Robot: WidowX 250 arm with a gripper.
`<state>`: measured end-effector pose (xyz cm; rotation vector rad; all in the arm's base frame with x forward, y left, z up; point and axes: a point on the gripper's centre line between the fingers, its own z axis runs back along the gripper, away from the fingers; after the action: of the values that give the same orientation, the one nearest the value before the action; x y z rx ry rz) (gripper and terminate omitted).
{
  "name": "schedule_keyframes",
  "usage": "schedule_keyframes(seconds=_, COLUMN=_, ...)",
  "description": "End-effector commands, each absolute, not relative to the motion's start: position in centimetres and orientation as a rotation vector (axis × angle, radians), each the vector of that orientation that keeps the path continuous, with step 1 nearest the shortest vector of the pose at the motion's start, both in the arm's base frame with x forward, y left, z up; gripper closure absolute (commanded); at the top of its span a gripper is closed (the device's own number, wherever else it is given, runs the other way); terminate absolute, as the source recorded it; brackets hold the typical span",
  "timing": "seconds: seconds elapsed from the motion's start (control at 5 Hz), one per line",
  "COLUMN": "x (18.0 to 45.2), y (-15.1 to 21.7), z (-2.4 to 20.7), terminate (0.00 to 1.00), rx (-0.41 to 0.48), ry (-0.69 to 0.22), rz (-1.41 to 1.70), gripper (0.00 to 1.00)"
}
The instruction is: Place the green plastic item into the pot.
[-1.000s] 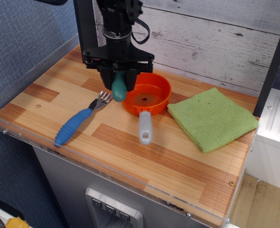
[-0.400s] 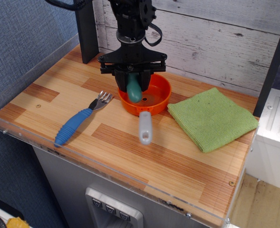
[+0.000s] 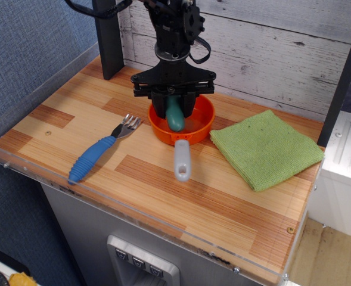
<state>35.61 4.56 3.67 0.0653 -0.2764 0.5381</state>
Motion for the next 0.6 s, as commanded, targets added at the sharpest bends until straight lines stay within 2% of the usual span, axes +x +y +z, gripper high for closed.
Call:
schedule_keyframes(seconds=0.0, x=35.8, y=4.9, z=6.0, terminate=0.0, rx=0.036, ry=-0.375, rz=0.596, gripper=0.0)
schedule_keyframes(seconds=0.4, x=35.1, y=5.2, z=7.5, terminate=0.0, rx=0.009, ry=-0.386, rz=0.612, gripper=0.0)
